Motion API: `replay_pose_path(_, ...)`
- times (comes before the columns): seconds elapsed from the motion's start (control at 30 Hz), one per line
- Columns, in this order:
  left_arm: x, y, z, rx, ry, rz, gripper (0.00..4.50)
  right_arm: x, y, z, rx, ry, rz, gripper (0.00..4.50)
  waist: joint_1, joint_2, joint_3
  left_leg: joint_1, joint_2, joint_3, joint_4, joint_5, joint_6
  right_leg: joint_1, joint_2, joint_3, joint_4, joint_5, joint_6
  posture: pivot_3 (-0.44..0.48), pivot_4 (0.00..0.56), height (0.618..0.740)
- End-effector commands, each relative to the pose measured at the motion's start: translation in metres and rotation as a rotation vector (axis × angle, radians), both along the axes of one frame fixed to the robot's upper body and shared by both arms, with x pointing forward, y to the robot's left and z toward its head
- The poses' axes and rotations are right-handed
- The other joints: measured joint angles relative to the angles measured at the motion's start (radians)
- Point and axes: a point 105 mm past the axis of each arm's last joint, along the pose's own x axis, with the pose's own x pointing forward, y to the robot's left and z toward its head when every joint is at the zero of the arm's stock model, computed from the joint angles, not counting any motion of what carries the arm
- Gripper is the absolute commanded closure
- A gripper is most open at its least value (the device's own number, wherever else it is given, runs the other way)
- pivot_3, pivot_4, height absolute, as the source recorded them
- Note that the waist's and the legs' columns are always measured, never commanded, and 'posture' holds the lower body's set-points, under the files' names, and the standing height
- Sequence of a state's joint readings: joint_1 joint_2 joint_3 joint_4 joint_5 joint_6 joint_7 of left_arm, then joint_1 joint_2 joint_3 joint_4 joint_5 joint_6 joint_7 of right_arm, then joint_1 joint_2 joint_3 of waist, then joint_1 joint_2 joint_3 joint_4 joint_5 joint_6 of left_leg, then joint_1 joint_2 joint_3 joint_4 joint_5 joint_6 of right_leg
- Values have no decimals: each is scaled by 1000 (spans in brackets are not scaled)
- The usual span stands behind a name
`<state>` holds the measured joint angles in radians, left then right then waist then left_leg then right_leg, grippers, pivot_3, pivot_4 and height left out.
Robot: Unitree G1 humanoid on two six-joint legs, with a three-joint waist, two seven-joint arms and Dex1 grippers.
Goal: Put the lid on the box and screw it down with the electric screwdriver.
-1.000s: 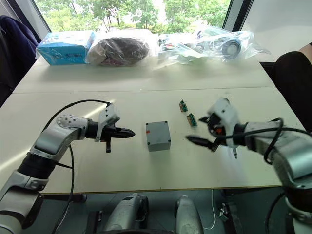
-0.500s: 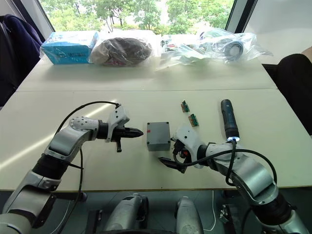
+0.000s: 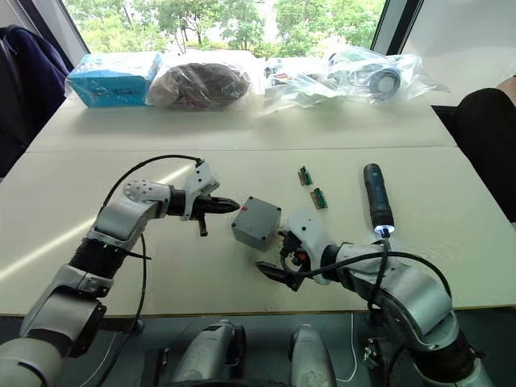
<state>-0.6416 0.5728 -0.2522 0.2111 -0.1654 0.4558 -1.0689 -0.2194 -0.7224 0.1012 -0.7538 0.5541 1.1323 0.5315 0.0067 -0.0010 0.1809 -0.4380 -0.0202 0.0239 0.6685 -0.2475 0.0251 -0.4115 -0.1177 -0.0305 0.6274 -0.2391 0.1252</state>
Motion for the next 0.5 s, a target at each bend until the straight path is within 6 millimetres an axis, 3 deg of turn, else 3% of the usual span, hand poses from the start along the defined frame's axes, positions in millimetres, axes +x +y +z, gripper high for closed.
replay_pose_path(0.03, -19, 6, 1, -2, 30, -39, 4500, 18, -20, 5, -128, -104, -2, 39, -2, 0, 0, 1, 0, 0, -1, 0, 0, 0, 0, 0, 0, 0, 0, 0, 150, 740)
replay_pose_path(0.27, -66, -11, -6, -44, 147, -150, 4500, 55, -17, 4, -147, -217, 171, 39, 3, 0, 0, 1, 0, 0, 0, 0, 0, 1, 0, 0, 0, 0, 0, 0, 150, 740)
replay_pose_path(0.5, -72, -29, -8, -73, 152, -157, 4500, 71, -10, -6, -219, -272, 361, 39, 3, 0, 0, 1, 0, 0, 0, 0, 0, 1, 0, 0, 0, 0, 0, 0, 150, 740)
